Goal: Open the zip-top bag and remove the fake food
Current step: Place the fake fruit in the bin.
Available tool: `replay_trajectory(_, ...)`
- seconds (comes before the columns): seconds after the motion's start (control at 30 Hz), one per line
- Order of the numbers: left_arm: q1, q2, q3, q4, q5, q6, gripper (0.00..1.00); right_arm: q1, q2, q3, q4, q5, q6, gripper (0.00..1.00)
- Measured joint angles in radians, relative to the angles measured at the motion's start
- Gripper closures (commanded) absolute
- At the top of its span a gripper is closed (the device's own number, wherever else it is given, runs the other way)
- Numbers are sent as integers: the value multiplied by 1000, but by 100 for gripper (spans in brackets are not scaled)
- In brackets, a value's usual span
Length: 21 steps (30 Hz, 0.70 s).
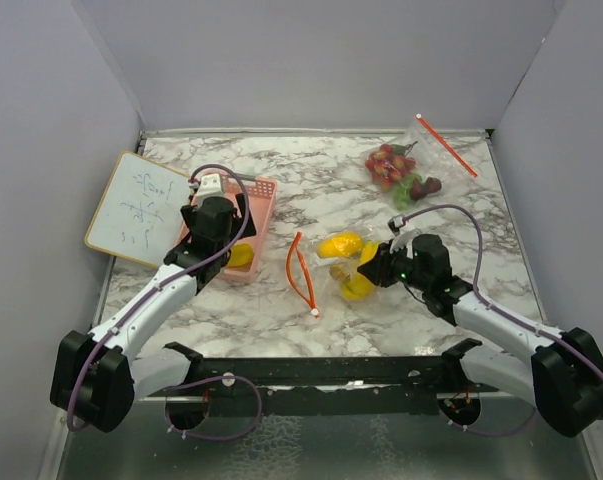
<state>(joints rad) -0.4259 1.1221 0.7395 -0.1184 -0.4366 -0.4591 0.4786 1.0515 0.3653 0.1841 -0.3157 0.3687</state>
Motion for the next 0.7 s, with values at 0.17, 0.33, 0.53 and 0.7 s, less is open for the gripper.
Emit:
replay_trajectory(0.17, 2, -35, -47, 59, 71, -8, 3, 0, 10, 0, 0, 8, 0, 84)
replay_trajectory(0.33, 1, -72, -179, 183, 257, -53, 33, 0, 11, 0, 2, 13, 2, 84)
replay_trajectory(0.53, -91, -116, -302, 291, 389, -135, 52, 0, 15, 0, 4, 16, 8, 84)
replay_trajectory(0.7, -229, -128, -343, 370, 396, -191, 56, 0, 37, 0, 10, 15, 19, 84)
